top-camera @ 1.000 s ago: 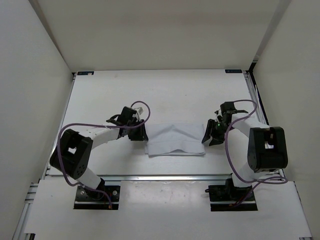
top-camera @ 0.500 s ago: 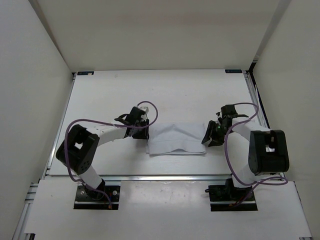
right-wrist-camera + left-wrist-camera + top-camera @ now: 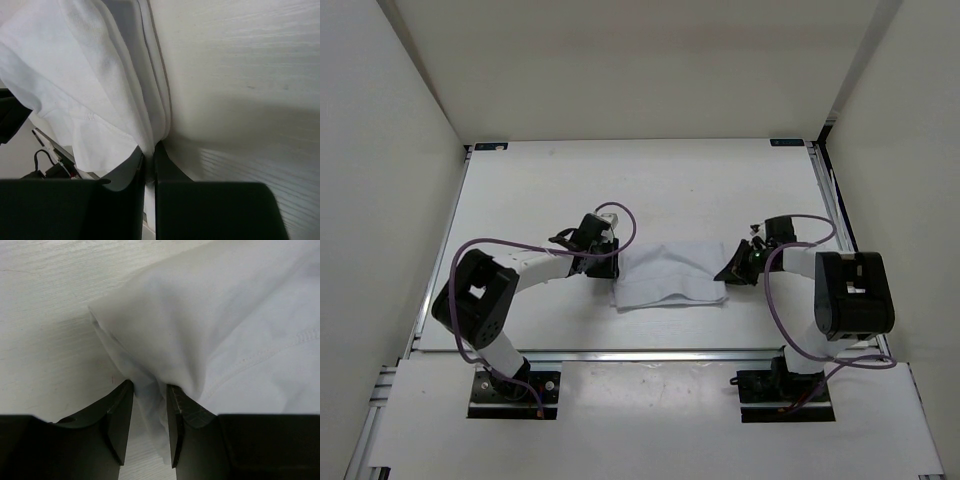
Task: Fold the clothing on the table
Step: Fold the skirt
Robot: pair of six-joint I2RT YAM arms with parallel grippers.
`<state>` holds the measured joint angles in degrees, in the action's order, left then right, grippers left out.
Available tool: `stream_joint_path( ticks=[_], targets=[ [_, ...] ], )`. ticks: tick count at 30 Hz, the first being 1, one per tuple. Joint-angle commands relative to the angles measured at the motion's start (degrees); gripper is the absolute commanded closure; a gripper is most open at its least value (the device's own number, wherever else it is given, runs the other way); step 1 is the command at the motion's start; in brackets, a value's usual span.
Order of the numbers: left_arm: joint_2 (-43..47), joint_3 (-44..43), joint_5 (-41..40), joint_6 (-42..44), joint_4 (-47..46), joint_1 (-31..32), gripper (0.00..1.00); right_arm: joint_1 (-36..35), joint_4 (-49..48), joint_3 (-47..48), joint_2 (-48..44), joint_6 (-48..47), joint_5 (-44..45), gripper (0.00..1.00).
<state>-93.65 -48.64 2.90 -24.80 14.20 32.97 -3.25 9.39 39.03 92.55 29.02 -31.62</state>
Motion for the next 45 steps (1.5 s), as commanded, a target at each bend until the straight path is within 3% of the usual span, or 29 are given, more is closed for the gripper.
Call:
stream_joint_path(
  ticks=[1, 6, 10, 17, 22, 34, 35, 37, 40, 45],
  targets=[
    [-2.77, 0.66, 3.51, 0.45, 2.77, 1.92, 0.56, 2.44, 3.24, 0.34, -2.19, -2.63, 2.60, 1.00],
    [-5.92, -3.38, 8.26, -0.60, 1.54, 5.69, 0.55, 8.25, 13.02, 2.28, -7.64, -7.92, 8.49, 1.00],
    [-8.39, -6.89, 10.11, -1.39, 1.27, 8.33, 0.54, 8.43, 18.38, 6.58, -11.51, -9.16, 10.87, 1.00],
    [-9.19, -8.05, 10.46, -0.96, 1.19, 8.69, 0.54, -3.94, 20.59, 17.82, -15.82, -6.35, 11.15, 1.00],
    [-8.22, -7.17, 10.64, -1.48, 0.48, 8.60, 0.53, -13.87, 17.16, 20.74, -11.18, -2.48, 5.35, 1.00],
    [-5.59, -5.06, 9.68, -2.18, -0.40, 5.53, 0.53, -23.12, 12.15, 20.48, 2.36, -1.68, -8.35, 0.99],
    [-5.58, -5.06, 9.59, -2.36, -0.14, 5.35, 0.52, -23.21, 12.06, 20.39, 3.50, -1.77, -9.24, 0.94],
    [-4.71, -4.53, 9.50, -2.36, -0.31, 4.56, 0.52, -23.64, 10.93, 19.86, 4.83, -2.03, -13.01, 0.70],
    [-2.86, -3.66, 9.23, -2.80, -0.92, 2.45, 0.51, -22.42, 8.73, 18.72, 5.89, -1.77, -17.49, 0.57],
    [0.39, -3.74, 10.64, -3.24, 0.38, -2.90, 0.50, -22.59, 7.48, 19.94, 6.15, -2.64, -23.66, 0.58]
  ],
)
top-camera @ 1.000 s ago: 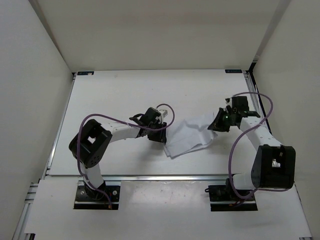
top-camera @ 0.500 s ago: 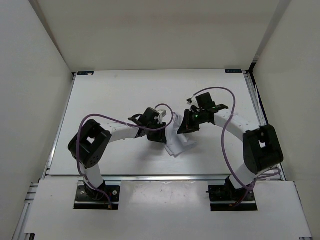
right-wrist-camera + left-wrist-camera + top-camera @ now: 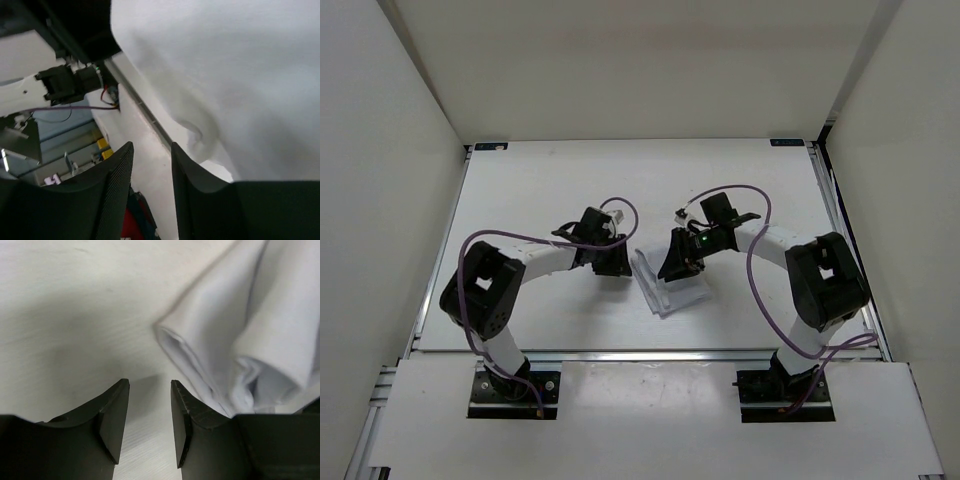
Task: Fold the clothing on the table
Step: Fold the skirt
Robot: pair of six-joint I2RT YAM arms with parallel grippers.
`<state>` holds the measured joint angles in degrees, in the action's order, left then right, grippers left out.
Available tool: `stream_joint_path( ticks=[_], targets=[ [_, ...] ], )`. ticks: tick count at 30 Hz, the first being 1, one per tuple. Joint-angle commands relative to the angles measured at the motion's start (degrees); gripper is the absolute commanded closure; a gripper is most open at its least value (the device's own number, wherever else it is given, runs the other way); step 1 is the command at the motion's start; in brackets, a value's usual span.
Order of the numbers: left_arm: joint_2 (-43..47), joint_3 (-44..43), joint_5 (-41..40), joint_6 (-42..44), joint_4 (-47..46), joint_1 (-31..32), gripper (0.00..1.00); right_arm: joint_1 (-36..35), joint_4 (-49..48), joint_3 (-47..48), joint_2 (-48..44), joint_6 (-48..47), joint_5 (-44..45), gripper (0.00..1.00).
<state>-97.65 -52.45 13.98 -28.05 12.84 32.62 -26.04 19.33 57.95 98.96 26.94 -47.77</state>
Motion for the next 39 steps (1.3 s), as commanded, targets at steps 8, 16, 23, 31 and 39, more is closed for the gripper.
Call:
stream_joint_path(
  ticks=[8, 16, 23, 31, 39],
  targets=[
    [11.51, -6.34, 6.32, 0.55, 5.44, -6.43, 0.54, 5.47, -0.52, 1.38, -6.32, -0.93, -3.03, 0.94],
    [10.81, -10.48, 12.29, -2.35, 3.43, -4.67, 0.68, 0.21, -5.45, 5.94, 9.91, 0.84, -6.28, 1.00],
    [6.34, -14.52, 15.99, -5.52, -1.32, -3.71, 0.69, -5.33, -4.13, 6.38, 16.53, -0.84, -7.87, 1.00],
    [3.77, -7.70, 16.25, -9.47, -7.73, -0.63, 0.70, -5.34, -2.45, 2.00, 10.48, -2.16, -4.44, 1.00],
    [9.31, 5.94, 11.70, -9.83, -11.52, -1.51, 0.72, 5.72, -3.86, -6.17, -11.57, 2.76, -1.27, 1.00]
  ],
)
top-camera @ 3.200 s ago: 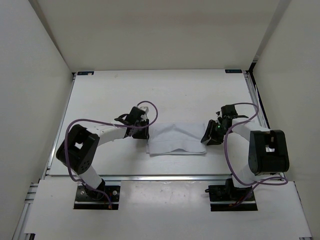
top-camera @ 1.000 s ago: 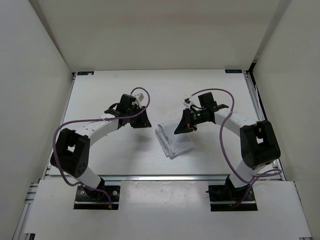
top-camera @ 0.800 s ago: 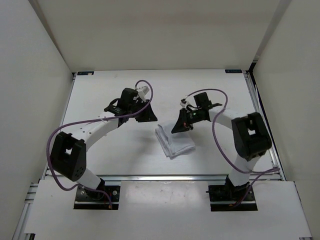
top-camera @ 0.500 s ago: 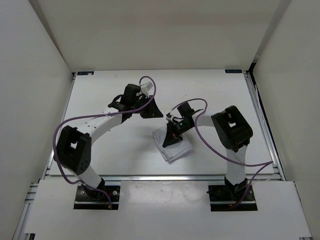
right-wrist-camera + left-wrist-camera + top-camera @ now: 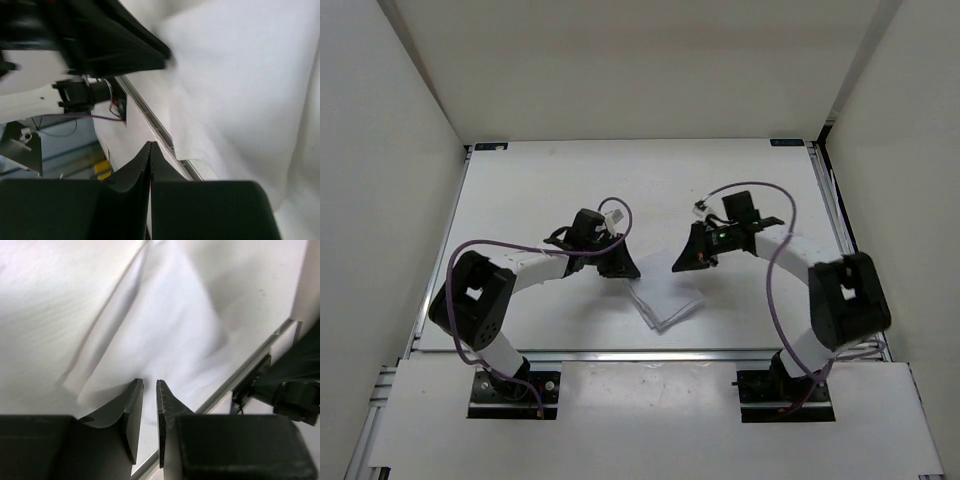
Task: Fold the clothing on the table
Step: Fold the skirt
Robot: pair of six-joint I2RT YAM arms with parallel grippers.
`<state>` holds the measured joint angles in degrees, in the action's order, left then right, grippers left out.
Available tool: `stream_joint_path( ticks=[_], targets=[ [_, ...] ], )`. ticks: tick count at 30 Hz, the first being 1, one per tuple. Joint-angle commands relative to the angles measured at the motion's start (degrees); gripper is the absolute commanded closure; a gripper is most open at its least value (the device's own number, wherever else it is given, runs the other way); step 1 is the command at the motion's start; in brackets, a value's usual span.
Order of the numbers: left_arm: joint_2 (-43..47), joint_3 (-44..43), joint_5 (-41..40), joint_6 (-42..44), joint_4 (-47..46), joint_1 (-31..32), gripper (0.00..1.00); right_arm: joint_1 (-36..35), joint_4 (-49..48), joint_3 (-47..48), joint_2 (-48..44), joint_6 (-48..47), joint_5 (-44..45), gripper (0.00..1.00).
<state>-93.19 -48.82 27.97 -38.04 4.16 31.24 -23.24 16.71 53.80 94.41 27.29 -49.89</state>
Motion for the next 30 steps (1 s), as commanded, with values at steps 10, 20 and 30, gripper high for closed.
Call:
stream_joint_path(
  ticks=[10, 20, 30],
  targets=[
    [-0.41, 6.54, -11.62, 3.94, -2.32, 2.07, 0.76, 5.06, -0.63, -8.62, -10.30, 1.63, 2.51, 1.00],
    [14.14, -7.08, -17.24, 12.03, 16.48, -1.79, 0.38, 12.85, 9.56, -4.67, -19.96, -2.85, 12.27, 0.95],
    [32.70, 9.26, -16.00, 14.75, 30.11, -13.23, 0.28, 21.04, 13.61, -10.73, -28.75, -6.02, 14.56, 0.64]
  ],
)
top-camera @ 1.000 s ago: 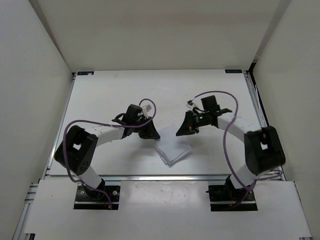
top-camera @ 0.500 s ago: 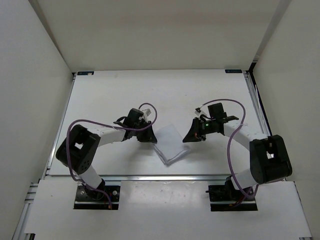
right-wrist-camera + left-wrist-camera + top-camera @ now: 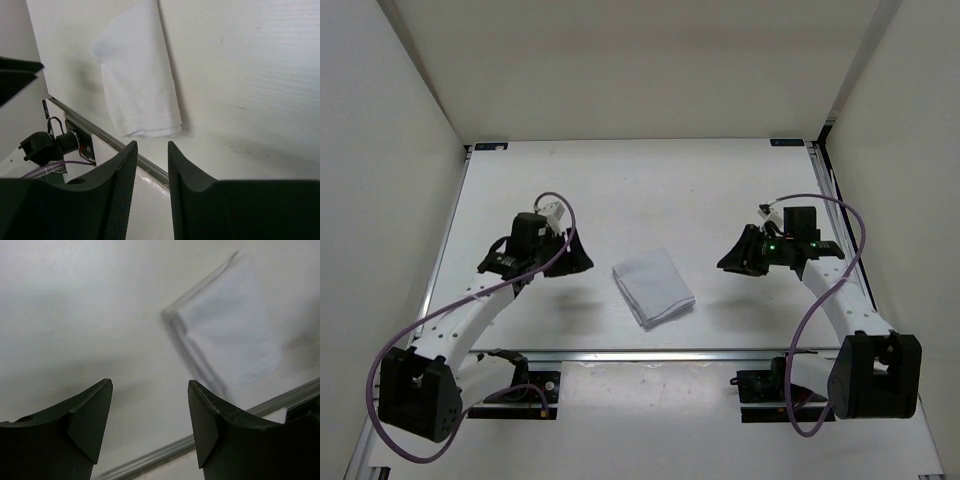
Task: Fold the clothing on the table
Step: Fold the skirt
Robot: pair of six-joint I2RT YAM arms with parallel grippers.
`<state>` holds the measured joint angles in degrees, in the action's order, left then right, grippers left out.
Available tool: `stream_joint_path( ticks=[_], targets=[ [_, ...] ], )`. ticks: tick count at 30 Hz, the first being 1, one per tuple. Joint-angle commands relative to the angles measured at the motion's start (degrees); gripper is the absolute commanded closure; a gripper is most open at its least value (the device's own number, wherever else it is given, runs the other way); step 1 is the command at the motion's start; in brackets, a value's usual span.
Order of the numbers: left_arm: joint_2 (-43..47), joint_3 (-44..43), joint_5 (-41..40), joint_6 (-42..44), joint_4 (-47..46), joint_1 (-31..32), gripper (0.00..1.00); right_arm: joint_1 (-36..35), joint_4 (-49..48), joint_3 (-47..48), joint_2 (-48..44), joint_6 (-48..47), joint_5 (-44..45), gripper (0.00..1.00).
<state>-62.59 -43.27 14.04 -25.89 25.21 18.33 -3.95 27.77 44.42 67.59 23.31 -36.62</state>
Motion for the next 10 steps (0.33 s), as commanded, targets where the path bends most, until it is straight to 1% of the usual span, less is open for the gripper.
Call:
stream_joint_path(
  ticks=[1, 5, 7, 10],
  targets=[
    [4.12, 4.76, -2.09, 2.34, 9.94, -0.14, 0.27, 2.53, 3.08, -1.79, -2.11, -2.04, 0.77, 0.64],
    [7.83, 7.23, -1.22, 2.77, 9.95, -2.32, 0.26, 2.10, 3.96, -1.80, -1.41, -3.09, 0.94, 0.64],
    [7.84, 7.49, -0.17, 3.21, 11.16, -3.82, 0.31, 1.05, 4.31, -1.53, -0.71, -2.92, 2.16, 0.64],
    [8.00, 8.63, 0.37, 3.66, 11.27, -5.41, 0.28, -0.27, 3.26, -1.97, 0.00, -2.31, 2.34, 0.64]
  ],
)
